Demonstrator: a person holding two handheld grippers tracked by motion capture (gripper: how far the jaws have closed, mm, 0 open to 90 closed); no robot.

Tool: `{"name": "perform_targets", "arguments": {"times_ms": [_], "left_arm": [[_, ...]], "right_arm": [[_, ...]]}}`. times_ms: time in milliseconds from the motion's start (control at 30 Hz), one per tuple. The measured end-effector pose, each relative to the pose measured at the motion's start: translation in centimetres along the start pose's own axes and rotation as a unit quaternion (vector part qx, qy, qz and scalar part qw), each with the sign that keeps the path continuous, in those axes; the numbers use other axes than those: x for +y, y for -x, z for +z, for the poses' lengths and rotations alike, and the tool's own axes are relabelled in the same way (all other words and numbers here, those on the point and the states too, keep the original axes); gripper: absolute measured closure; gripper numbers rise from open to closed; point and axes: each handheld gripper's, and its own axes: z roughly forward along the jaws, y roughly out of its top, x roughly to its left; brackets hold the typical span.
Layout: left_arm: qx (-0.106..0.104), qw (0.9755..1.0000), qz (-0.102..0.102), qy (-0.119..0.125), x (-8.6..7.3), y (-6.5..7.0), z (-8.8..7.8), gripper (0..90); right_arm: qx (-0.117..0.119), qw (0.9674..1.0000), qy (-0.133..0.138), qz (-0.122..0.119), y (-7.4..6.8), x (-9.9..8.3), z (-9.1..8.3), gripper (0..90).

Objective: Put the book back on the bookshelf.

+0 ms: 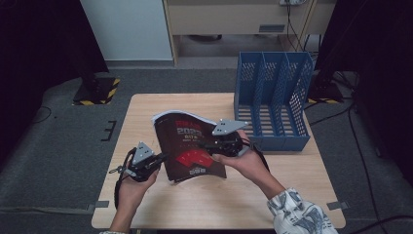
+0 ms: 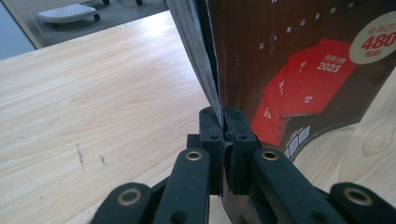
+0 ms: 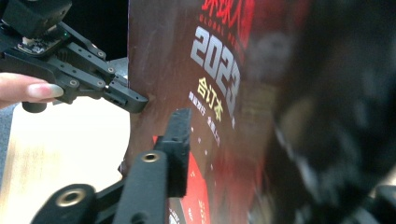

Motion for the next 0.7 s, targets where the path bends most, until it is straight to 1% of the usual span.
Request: {"name": "perform_targets", "arguments": {"times_ms": [133, 333, 400, 433, 600, 633, 700], "left_arm": [[-0.004, 1.0000, -0.001, 0.002, 0.0, 0.0, 0.0, 87.3], [-0.008, 1.0000, -0.002, 0.006, 0.0, 0.0, 0.0, 87.2], [-0.008, 0.9999, -0.002, 0.006, 0.0, 0.0, 0.0, 87.2], [-0.009, 0.9999, -0.002, 0.006, 0.0, 0.0, 0.0, 87.2], [-0.007, 0.9999, -0.001, 0.007, 0.0, 0.1, -0.1, 87.2], [-0.008, 0.9999, -0.001, 0.007, 0.0, 0.1, -0.1, 87.2], [-0.008, 0.9999, 0.001, 0.008, 0.1, 0.1, -0.1, 87.2]], "right_arm": [[0.000, 1.0000, 0.009, 0.002, 0.3, 0.7, -0.4, 57.5], [0.006, 0.9998, 0.013, -0.012, 0.4, 2.5, -1.0, 58.5], [0.011, 0.9998, 0.014, -0.012, 0.5, 3.0, -1.2, 59.2], [0.011, 0.9998, 0.011, -0.015, 0.6, 3.2, -1.2, 59.7], [0.014, 0.9998, 0.004, -0.014, 1.0, 3.6, -1.3, 65.8], [0.013, 0.9998, 0.002, -0.015, 1.1, 3.6, -1.4, 68.0], [0.010, 0.9999, 0.002, -0.013, 1.2, 3.7, -1.4, 68.6]]}}
